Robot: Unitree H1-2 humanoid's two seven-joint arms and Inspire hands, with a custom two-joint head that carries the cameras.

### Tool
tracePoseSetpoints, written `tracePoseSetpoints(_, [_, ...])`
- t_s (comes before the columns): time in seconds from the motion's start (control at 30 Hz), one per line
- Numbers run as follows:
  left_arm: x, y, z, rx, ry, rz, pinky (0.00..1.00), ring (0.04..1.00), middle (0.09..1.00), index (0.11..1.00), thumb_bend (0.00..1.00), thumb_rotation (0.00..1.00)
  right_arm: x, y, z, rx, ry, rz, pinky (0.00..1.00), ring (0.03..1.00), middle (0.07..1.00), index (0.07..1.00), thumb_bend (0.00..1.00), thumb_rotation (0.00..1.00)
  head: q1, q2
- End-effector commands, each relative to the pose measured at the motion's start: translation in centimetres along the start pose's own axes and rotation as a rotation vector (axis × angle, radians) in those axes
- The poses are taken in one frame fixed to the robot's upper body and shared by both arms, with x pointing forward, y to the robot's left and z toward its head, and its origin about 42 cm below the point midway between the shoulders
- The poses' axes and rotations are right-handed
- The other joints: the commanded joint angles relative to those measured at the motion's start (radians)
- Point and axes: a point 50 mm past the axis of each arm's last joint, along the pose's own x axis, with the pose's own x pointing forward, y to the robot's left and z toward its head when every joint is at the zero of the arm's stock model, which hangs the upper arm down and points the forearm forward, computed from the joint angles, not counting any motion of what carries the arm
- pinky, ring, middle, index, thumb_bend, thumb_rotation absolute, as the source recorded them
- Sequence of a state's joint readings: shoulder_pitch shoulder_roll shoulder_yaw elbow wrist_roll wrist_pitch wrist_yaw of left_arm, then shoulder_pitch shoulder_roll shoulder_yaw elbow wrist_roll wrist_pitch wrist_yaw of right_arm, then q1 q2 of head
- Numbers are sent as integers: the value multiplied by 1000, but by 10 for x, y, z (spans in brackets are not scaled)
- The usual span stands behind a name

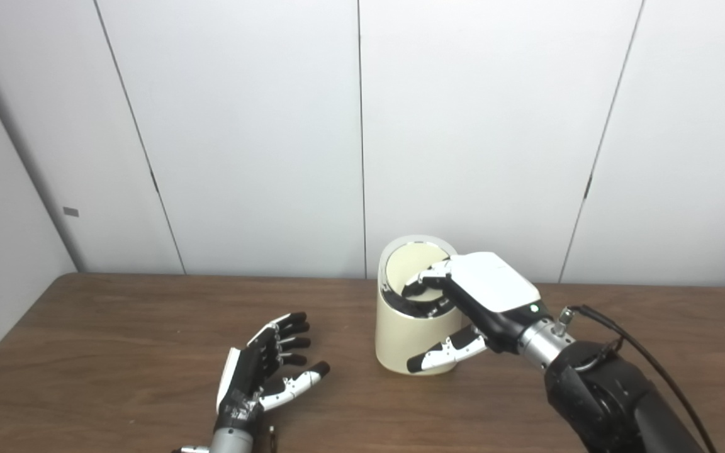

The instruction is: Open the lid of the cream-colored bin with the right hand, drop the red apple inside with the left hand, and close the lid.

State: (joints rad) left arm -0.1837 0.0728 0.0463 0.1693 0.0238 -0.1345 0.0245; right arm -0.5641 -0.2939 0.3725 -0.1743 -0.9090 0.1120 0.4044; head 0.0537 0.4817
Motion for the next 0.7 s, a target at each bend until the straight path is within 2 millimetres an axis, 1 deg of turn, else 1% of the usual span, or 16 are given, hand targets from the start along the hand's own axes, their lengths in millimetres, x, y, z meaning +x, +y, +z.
tracePoseSetpoints(0.0, [-15,4,-13,-9,44,5,630,717,771,781,700,5,0,2,-7,-26,53,53,866,814,712,697,693,533,1,3])
tracePoseSetpoints(0.07, [-15,4,-13,-12,46,3,630,720,773,781,694,0,1,3,-7,-29,54,57,858,805,709,694,699,542,1,4])
tracePoseSetpoints(0.17, [-15,4,-13,-2,47,4,621,715,772,781,691,0,1,2,-6,-24,58,70,882,812,714,699,699,557,1,5])
tracePoseSetpoints(0.27, [-15,4,-13,-5,50,4,621,720,774,784,689,0,2,2,-6,-24,54,77,884,812,711,701,699,576,0,5])
tracePoseSetpoints(0.4, [-14,4,-12,-6,45,2,614,716,774,786,681,0,1,0,-6,-24,39,60,855,795,700,689,709,576,0,4])
tracePoseSetpoints(0.5, [-14,3,-13,-8,45,-1,615,718,775,783,677,0,0,-5,-5,-12,36,35,864,805,706,694,705,554,-1,1])
tracePoseSetpoints(0.57, [-14,3,-14,-5,44,-4,615,720,775,781,677,0,-1,-10,-5,6,26,1,850,804,696,694,701,524,0,-1])
tracePoseSetpoints(0.67, [-13,3,-14,-4,41,-7,619,721,778,781,674,0,-1,-19,-5,31,17,-54,868,811,698,701,679,540,-2,-2])
